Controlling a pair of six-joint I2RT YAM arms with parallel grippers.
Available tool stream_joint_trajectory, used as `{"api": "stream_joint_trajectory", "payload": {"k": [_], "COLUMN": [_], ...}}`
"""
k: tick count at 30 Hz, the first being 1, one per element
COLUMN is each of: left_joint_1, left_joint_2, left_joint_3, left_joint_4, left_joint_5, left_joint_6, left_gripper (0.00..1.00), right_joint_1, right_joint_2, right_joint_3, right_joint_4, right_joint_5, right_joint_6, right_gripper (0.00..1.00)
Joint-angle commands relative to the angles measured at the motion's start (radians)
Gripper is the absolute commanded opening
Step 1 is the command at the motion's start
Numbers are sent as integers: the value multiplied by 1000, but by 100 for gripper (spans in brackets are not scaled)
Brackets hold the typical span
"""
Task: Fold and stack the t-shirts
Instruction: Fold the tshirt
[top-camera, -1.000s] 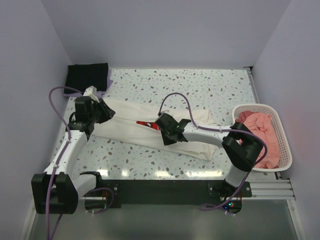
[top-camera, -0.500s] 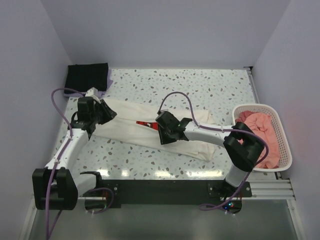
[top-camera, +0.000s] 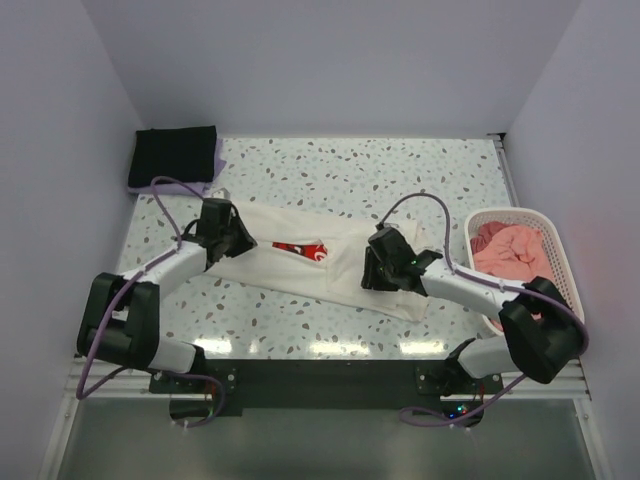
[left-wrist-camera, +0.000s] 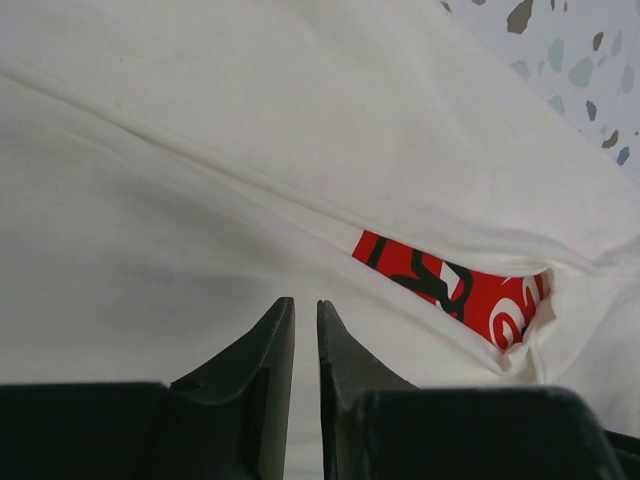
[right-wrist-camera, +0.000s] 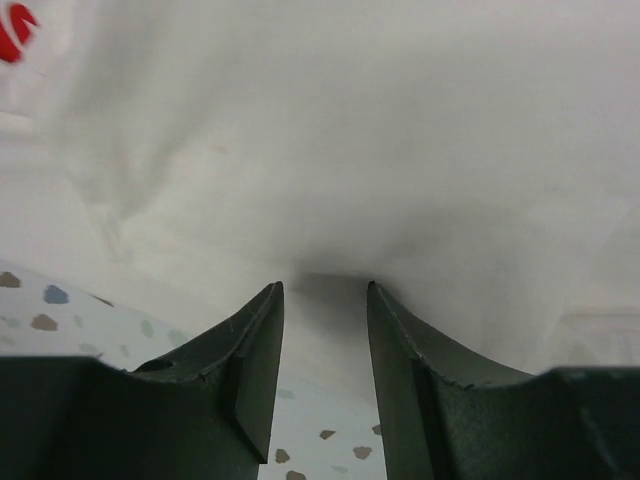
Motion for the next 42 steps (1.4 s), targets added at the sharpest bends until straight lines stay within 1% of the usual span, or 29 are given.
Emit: {"api": "stream_joint_trajectory", "payload": {"k": [1,2,4,8,12,14,18,20,22,23,24,25,26,27,28,29,30,31,32,33,34,35,38,39,41,42], "left_joint_1": [-32,-38,-58,-86,-107,-120,-184,-215,-275,-299,-345,-371,-423,-449,-475,-500,-552,-577,-618,-637,-652,-679,-721,-727,-741,-746], "left_joint_2": [32,37,40,37,28,17,-6,-23,-37,-40,-41,-43,-41,-38,-23,-14,-3,24,53,69,87,124,178,219,262,303], "left_joint_3": [-26,-32,-55,-130,-192,-224,-249,-256,-262,-263,-264,-263,-261,-256,-249,-227,-212,-197,-166,-151,-119,-102,-37,-17,52,78], "left_joint_4": [91,100,102,110,111,114,94,77,65,54,50,47,48,50,50,50,48,47,50,56,68,74,113,116,162,171], "left_joint_5": [-50,-49,-96,-153,-199,-214,-242,-259,-271,-274,-274,-274,-271,-266,-263,-262,-262,-265,-265,-260,-254,-248,-221,-205,-182,-161], "left_joint_6": [-25,-23,-25,-40,-61,-74,-98,-121,-143,-169,-182,-195,-218,-230,-242,-261,-268,-276,-291,-296,-302,-305,-302,-301,-293,-292], "left_gripper": [19,17,14,10,2,0,0,0,0,0,0,0,0,0,0,0,0,0,0,0,0,0,0,0,0,0], "right_joint_1": [4,-2,-8,-31,-68,-111,-211,-257,-291,-301,-311,-327,-335,-341,-350,-352,-352,-354,-354,-354,-354,-354,-354,-354,-354,-354], "right_joint_2": [-12,-8,-3,3,5,23,121,187,233,285,308,342,403,446,482,514,575,601,671,702,745,817,914,945,1023,1048], "right_joint_3": [-79,-117,-169,-206,-194,-173,-85,-6,78,109,138,207,246,290,395,442,486,575,624,722,776,889,1028,1113,1191,1285], "right_joint_4": [70,79,116,138,130,127,101,87,70,58,53,44,23,3,-29,-70,-86,-103,-144,-166,-187,-245,-308,-322,-338,-353], "right_joint_5": [7,2,4,2,2,-4,-57,-73,-80,-82,-85,-91,-100,-108,-116,-119,-119,-119,-114,-113,-105,-81,-61,-47,-47,-48], "right_joint_6": [78,89,120,146,129,114,42,25,6,-6,-11,-18,-37,-50,-61,-81,-90,-98,-116,-130,-149,-190,-274,-291,-330,-345], "right_gripper": [42,42,42,42,42,42,42,42,42,42,42,42,42,42,42,42,42,42,42,43,43,44,44,44,45,47]}}
